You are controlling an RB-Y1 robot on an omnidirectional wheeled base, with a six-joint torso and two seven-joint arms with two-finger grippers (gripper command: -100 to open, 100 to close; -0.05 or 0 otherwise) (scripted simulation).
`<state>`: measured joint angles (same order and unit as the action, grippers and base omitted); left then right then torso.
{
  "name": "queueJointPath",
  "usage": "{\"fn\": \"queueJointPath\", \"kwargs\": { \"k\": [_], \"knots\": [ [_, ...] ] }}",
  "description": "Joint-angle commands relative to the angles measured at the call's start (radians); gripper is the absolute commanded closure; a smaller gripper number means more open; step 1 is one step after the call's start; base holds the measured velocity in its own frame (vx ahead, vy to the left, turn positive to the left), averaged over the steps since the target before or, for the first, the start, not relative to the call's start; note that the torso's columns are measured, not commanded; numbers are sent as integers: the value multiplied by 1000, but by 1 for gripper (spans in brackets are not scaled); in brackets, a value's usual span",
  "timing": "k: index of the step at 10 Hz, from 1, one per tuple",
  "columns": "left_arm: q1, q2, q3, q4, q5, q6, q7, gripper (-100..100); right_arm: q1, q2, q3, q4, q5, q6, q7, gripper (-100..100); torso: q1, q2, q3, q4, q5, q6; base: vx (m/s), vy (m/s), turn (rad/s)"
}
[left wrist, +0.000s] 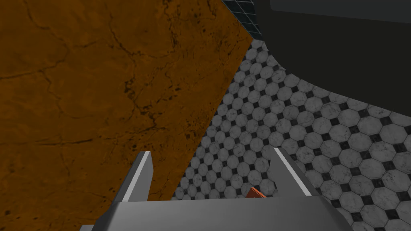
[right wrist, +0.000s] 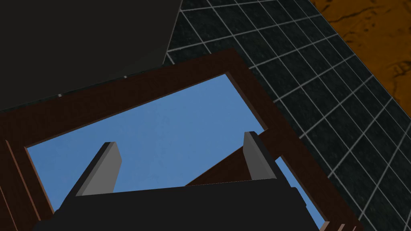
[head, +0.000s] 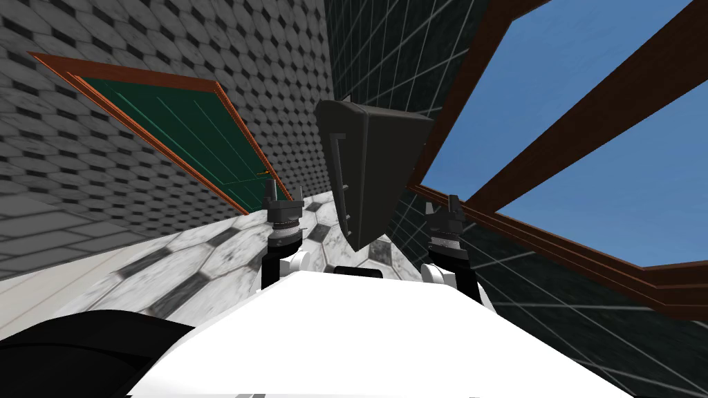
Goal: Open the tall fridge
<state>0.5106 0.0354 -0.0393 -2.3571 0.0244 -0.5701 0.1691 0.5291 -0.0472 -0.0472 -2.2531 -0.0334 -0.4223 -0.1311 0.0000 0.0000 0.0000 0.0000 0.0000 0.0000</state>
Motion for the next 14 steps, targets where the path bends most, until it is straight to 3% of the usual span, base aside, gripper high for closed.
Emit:
{"fn": "queueJointPath", "kwargs": {
  "k": [1,9,10,11,14],
  "knots": [
    [0,0,0,0,0,0,0,0,0,0,0,0,0,0,0,0,0,40,-82,41,0,0,0,0,0],
    [0,0,0,0,0,0,0,0,0,0,0,0,0,0,0,0,0,618,-1234,617,0,0,0,0,0],
    [0,0,0,0,0,0,0,0,2,-30,-25,-17,23,-12,24,-100,0,691,-1382,691,0,0,0,25,47],
    [0,0,0,0,0,0,0,0,4,-41,-41,-26,38,-21,40,-100,1,726,-1451,724,0,0,-11,44,63],
    [0,0,0,0,0,0,0,0,9,-68,-108,-58,101,-56,107,-100,1,739,-1475,738,0,0,-28,59,56]
  ]
}}
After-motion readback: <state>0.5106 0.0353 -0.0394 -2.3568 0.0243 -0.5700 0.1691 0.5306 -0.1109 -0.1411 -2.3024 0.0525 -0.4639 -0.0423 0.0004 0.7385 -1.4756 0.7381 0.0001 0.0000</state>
